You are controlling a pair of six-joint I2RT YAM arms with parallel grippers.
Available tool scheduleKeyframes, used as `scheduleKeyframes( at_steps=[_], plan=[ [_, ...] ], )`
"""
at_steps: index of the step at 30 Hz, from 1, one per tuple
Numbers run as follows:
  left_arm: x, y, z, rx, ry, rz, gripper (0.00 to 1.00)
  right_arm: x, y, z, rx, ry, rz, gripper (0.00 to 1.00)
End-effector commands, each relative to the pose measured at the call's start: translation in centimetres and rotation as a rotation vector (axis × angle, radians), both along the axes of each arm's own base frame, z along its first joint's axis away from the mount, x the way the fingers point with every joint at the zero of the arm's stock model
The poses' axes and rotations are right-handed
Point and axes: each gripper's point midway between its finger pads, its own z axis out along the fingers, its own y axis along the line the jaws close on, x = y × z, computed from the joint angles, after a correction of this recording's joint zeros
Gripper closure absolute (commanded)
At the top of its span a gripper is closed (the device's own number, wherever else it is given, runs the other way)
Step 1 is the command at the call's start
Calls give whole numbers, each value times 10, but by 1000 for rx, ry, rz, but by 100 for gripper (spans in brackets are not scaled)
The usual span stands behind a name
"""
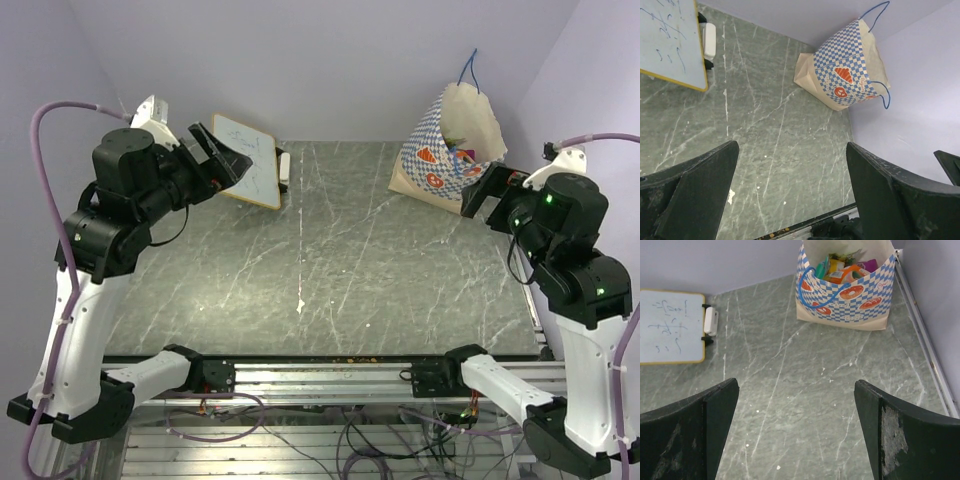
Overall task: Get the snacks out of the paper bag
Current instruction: Move the paper bag to the center of the board.
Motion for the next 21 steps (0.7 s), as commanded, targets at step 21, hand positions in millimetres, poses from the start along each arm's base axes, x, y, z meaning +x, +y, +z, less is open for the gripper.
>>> scheduleKeyframes(
  at_steps=[21],
  plan=[
    [25, -52, -36, 20, 123, -274, 1, 127, -15, -58, -408, 229, -54, 5]
  ],
)
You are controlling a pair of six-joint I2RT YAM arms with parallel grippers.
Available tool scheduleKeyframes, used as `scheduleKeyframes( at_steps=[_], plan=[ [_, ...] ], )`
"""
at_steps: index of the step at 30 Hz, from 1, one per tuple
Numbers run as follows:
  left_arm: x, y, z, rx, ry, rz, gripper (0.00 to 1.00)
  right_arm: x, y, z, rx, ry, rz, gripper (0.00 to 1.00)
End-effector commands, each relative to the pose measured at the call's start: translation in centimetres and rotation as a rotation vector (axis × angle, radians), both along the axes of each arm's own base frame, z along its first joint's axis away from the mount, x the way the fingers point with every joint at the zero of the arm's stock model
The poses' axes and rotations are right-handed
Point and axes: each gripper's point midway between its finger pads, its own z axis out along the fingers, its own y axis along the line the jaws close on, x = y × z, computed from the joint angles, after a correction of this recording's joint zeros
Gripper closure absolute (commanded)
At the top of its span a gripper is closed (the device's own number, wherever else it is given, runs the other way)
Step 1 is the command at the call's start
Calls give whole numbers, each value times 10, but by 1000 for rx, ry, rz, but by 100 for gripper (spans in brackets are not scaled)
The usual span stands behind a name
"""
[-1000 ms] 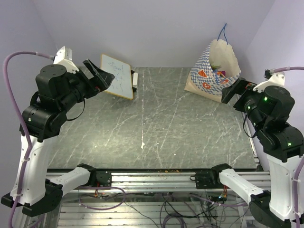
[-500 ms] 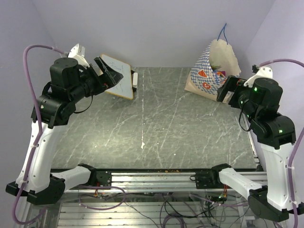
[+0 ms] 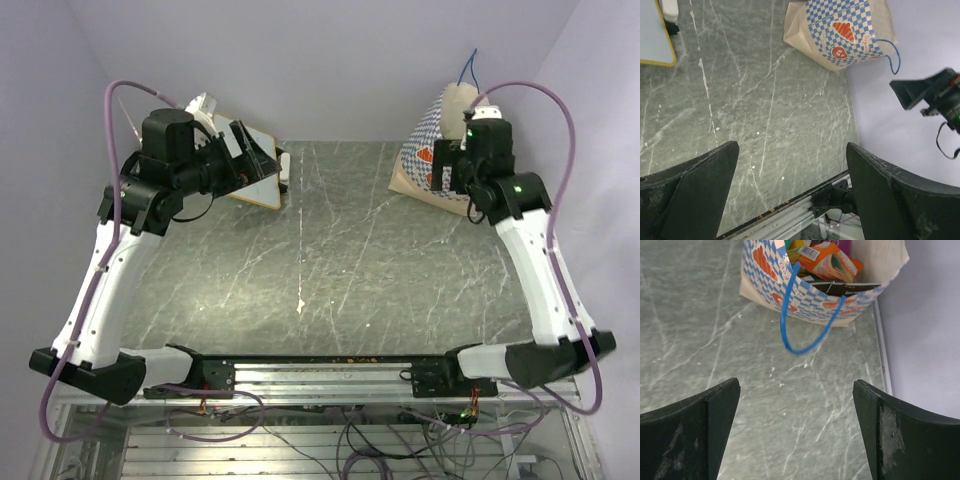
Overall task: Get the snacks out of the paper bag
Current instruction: Move the paper bag to the center of the board.
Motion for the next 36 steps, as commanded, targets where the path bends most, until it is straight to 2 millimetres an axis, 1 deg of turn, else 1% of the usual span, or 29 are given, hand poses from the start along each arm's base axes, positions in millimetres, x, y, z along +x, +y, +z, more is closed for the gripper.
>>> scheduleKeyframes(
  at_steps=[1, 5, 6, 8, 11, 14, 16, 17, 21, 23, 24, 25, 28, 31, 32, 34, 36],
  plan=[
    [-6, -7, 3, 8, -1, -85, 1, 34, -16, 11, -115, -33, -45, 6],
    [-9, -11, -2, -10, 23, -101, 1, 60, -23, -3, -163, 0, -50, 13],
    [-7, -10, -3, -4, 21, -93, 1, 65, -24, -6, -173, 8, -48, 14],
    [-2, -3, 3, 30, 5, -59, 1, 73, -27, -12, -190, 20, -51, 18],
    [5, 3, 11, 61, -15, -26, 1, 78, -24, -24, -185, 37, -31, 28],
    [12, 7, 16, 75, -45, 2, 1, 78, -17, -38, -168, 46, 10, 38],
    [17, 8, 15, 88, -51, 13, 1, 77, -16, -40, -169, 40, 25, 45],
    [18, 8, 16, 91, -53, 11, 1, 76, -16, -41, -170, 40, 27, 51],
    [24, 0, 5, 65, -16, -3, 1, 74, -17, -38, -191, 43, 42, 76],
    [24, -4, 1, 34, 3, -4, 1, 73, -15, -36, -187, 49, 54, 94],
    [23, -4, -1, 24, 9, -1, 1, 72, -13, -35, -182, 50, 66, 100],
    [22, -4, -4, 15, 16, 5, 1, 70, -10, -34, -176, 49, 79, 100],
    [11, 1, -1, -12, 23, 31, 1, 65, 1, -29, -152, 36, 114, 100],
    [0, 1, 5, -42, 53, 28, 1, 56, 16, -22, -112, 54, 146, 100],
    [-5, 0, 8, -53, 65, 26, 1, 51, 22, -19, -99, 65, 158, 100],
    [-13, -1, 14, -72, 66, 5, 1, 38, 34, -21, -77, 111, 183, 100],
    [-19, 1, 15, -85, 69, 16, 1, 26, 46, -24, -55, 143, 218, 100]
  ],
)
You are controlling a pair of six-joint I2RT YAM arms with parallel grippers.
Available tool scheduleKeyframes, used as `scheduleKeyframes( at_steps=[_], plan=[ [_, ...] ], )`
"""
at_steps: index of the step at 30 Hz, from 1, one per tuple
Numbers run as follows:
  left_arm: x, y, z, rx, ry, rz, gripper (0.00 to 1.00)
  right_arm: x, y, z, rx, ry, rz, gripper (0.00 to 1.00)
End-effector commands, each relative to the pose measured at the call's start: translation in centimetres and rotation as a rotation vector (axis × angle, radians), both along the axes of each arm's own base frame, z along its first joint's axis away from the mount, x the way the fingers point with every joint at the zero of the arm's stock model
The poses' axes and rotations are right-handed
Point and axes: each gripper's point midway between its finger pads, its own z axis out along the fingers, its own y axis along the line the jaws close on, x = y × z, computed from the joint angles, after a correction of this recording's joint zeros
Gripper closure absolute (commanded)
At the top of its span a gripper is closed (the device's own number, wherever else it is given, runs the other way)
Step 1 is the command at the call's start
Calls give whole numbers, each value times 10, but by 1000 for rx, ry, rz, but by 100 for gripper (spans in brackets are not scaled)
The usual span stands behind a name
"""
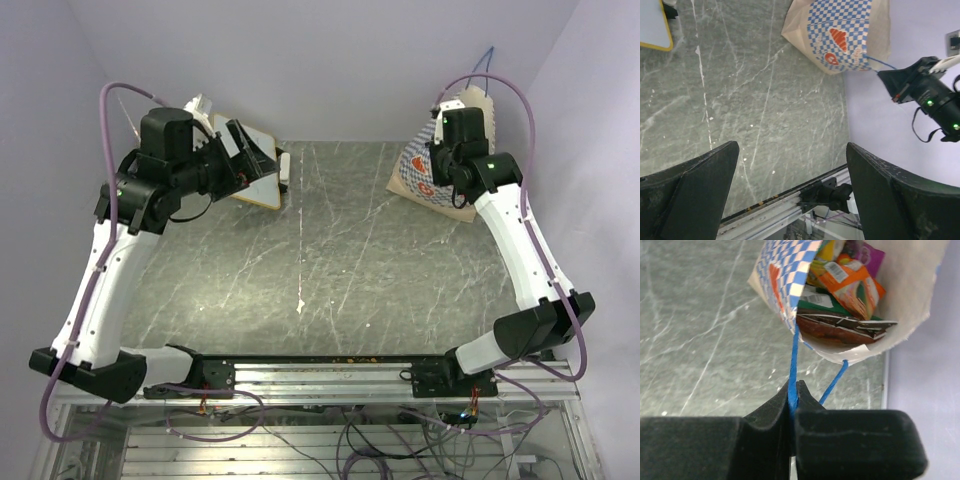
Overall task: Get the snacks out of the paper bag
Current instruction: Move the paper bag to the center of the board.
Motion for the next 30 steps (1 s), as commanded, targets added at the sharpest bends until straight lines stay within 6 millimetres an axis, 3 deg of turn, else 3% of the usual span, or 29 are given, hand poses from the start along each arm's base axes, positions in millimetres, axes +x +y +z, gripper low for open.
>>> scheduleKeyframes(
  at_steps=[1, 4, 9, 17, 21, 23, 27, 30],
  plan=[
    [-24, 4, 24, -86, -19, 8, 1, -36, 34, 9, 92, 64, 84, 100],
    [-34, 4, 25, -125, -23, 2, 1, -58, 55, 6, 171, 124, 147, 100],
    [-47, 8, 17, -121, 4, 4, 1, -100, 107, -3, 367, 231, 264, 100],
    [-70, 16, 22, -146, -6, 14, 1, -170, 245, -7, 573, 339, 491, 100],
    [-82, 22, 23, -133, -1, 21, 1, -194, 320, 7, 656, 357, 635, 100],
    [-89, 27, 28, -124, -6, 30, 1, -197, 346, 17, 705, 355, 676, 100],
    [-99, 34, 35, -120, -26, 47, 1, -185, 362, 33, 758, 317, 666, 80],
    [-103, 37, 35, -119, -30, 57, 1, -179, 346, 41, 705, 271, 631, 60]
  ],
)
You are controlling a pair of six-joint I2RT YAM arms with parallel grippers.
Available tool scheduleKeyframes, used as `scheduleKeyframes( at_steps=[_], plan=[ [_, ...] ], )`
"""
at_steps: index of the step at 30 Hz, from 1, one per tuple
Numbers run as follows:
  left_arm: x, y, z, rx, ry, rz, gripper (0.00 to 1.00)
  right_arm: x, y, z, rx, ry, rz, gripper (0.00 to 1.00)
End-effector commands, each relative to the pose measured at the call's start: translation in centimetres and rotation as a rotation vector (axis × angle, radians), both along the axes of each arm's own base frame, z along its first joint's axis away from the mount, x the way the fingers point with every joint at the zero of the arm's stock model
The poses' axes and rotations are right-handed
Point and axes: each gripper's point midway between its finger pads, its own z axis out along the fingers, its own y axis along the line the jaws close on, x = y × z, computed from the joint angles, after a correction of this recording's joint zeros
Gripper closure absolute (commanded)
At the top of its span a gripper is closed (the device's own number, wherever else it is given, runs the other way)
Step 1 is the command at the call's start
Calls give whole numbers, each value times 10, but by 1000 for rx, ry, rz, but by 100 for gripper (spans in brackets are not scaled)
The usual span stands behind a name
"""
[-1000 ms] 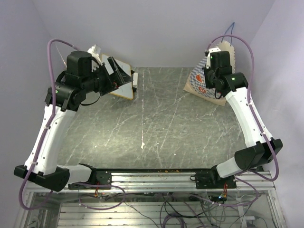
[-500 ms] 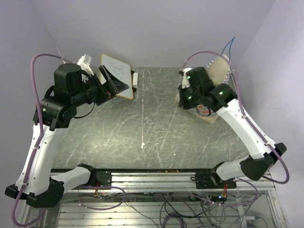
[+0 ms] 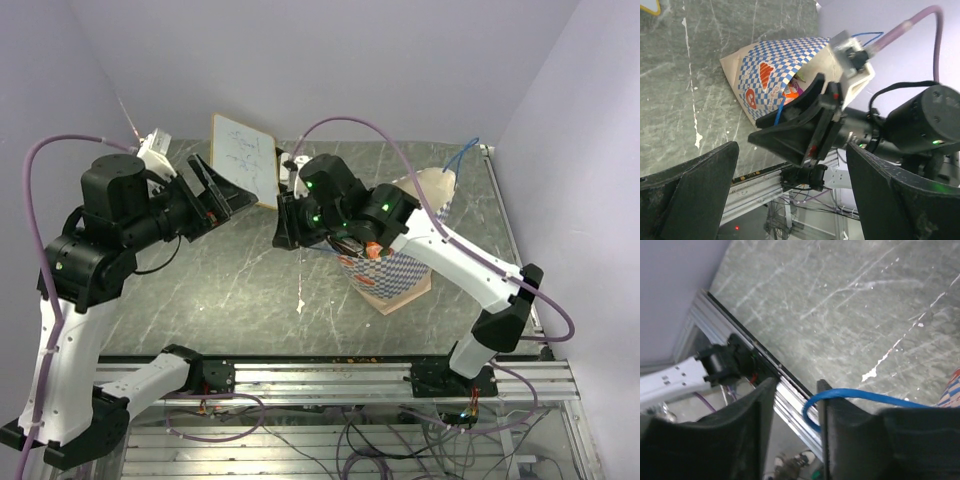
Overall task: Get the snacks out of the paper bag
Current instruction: Move the paper bag to the center of the board.
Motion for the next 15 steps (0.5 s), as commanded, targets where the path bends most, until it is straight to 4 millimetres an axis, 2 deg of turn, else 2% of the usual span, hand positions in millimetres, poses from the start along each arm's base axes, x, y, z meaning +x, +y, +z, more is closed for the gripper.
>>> scheduleKeyframes(
  at_steps=[1, 6, 9, 13, 15],
  plan=[
    [-11, 9, 4, 3, -12, 27, 1, 10, -16, 50, 66, -98, -79, 54],
    [-9, 2, 4, -47, -22, 5, 1, 20, -85, 51, -75, -200, -231, 23],
    [-5, -7, 1, -84, -24, -26, 1, 22, -130, 58, -140, -264, -323, 1],
    [3, -28, -10, -152, 5, -115, 1, 29, -178, 68, -210, -322, -433, 0],
    [6, -41, -16, -197, 27, -171, 1, 39, -198, 75, -230, -340, -484, 0]
  ],
)
